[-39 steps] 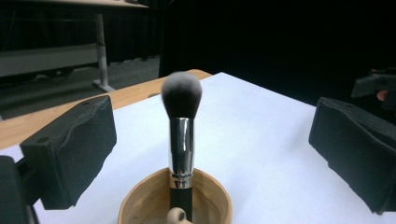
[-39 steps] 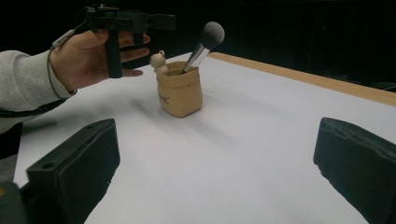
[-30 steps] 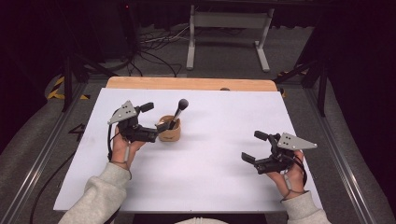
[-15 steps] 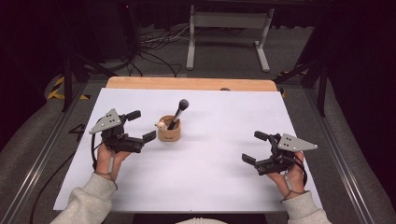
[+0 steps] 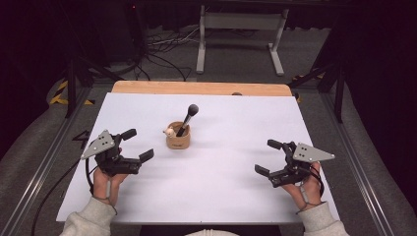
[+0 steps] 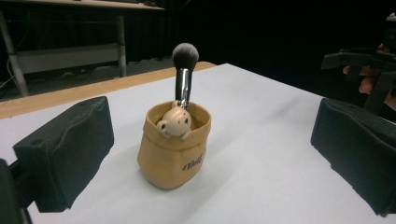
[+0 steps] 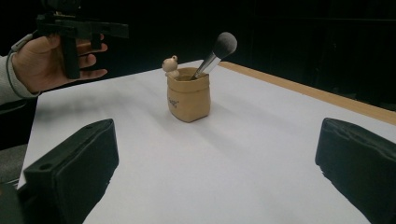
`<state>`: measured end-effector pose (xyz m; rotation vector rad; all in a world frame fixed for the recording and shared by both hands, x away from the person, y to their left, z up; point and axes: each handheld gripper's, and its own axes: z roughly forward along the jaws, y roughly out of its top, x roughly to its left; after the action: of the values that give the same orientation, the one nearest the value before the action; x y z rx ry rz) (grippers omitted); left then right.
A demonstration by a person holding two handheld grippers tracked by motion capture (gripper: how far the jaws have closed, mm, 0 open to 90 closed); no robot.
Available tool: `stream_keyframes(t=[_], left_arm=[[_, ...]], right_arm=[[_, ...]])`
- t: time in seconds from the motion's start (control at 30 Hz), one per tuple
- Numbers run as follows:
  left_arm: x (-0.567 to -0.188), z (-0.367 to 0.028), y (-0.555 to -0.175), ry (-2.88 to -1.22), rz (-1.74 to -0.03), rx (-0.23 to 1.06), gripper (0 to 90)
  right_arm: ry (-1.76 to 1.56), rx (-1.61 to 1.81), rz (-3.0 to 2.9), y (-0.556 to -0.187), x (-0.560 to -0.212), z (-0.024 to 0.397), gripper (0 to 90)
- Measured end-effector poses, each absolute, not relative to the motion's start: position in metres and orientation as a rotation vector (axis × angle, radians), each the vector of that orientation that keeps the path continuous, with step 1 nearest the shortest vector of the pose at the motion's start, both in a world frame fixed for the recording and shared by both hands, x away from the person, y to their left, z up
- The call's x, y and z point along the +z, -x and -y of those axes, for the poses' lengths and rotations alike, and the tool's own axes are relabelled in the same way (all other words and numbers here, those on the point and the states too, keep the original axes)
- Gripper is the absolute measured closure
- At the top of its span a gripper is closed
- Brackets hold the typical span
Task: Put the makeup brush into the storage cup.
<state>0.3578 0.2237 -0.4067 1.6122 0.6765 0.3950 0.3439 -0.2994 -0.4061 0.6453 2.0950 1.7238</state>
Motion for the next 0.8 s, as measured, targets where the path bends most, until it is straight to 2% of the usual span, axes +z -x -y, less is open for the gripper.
stream_keyframes(t=[0.4,0.8], left_arm=[[-0.433,-0.227,-0.346,-1.634,-0.686,0.424,0.0],[-0.444,-0.229,-0.344,-1.639,-0.678,0.421,0.0]], right_arm=[[-0.638,1.721,-2.109,-0.34,-0.412,0.299,0.0],[-0.641,1.723,-2.096,-0.333,-0.423,0.304,0.0]])
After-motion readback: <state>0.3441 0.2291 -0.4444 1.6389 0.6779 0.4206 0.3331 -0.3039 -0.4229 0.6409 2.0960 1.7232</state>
